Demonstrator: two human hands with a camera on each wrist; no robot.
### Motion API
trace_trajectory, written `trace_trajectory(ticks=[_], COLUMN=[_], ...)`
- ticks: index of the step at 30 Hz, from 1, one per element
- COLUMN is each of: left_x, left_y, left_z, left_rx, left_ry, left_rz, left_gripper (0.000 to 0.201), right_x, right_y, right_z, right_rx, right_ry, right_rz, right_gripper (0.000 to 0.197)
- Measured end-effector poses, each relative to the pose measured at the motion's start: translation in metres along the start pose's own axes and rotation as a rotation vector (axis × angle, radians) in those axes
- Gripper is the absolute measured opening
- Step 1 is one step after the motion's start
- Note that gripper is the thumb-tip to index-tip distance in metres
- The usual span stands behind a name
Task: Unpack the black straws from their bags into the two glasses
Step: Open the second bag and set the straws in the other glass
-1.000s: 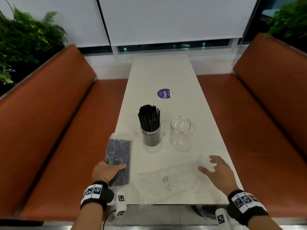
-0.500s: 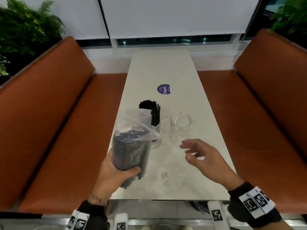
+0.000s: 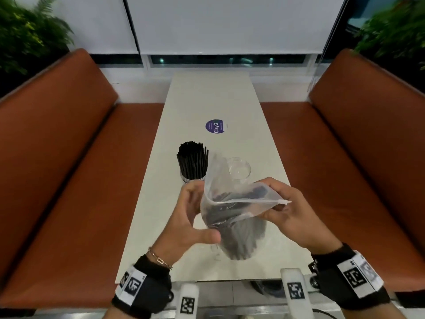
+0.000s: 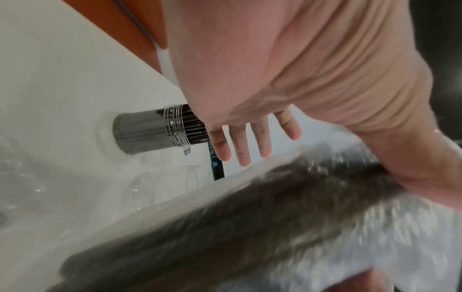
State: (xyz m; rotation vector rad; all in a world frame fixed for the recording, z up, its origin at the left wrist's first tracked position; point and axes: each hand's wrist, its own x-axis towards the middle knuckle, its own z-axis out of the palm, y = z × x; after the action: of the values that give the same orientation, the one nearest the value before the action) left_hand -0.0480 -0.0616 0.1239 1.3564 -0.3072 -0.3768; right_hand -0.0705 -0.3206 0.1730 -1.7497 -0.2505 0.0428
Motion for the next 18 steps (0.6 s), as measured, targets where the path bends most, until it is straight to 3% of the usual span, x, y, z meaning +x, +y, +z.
trace_trajectory(ticks=[2,4,6,8,12,15,18], left_x=[0.013,0.027,0.038,0.045,0.048,0.036,0.027], left_y=[0.006,0.012,0.013,0.017,0.017,0.022,0.015], left_z=[-0.005,-0.006,-0.008,-0.011,-0.018,-0.024,-0.028], left_rx=[-0.137,-0.187,-0.249,-0.342,-0.242,-0.112,0.063], left_ry=[-0.109,-0.262,-0.386,-0.39,0.0,0.195,0.352], left_rz=[-0.027,-0.024,-0.044,-0.134,-0.102,-0.017,0.008], left_gripper=[0.147,0.154,0.147,0.135,0.067,0.049,0.028], right_x=[0.0,0.001,0.003,0.006,0.007,0.002,-0.003], right_y=[0.003,0.004,0.005,0.005,0.009,0.019,0.028], right_z=[-0.001,-0.002,-0.003,-0.005,-0.012,-0.021,-0.025], right_rx=[0.011,0.038,0.043,0.024,0.085,0.147,-0.045], right_ry=[-0.006,-0.022,-0.047,-0.062,-0.005,0.11,0.161], right_rz=[0.0,0.002,0.001,-0.004,-0.003,0.004,0.022], right_gripper=[0.028,0.03,0.034,0.035,0.033,0.032,0.025])
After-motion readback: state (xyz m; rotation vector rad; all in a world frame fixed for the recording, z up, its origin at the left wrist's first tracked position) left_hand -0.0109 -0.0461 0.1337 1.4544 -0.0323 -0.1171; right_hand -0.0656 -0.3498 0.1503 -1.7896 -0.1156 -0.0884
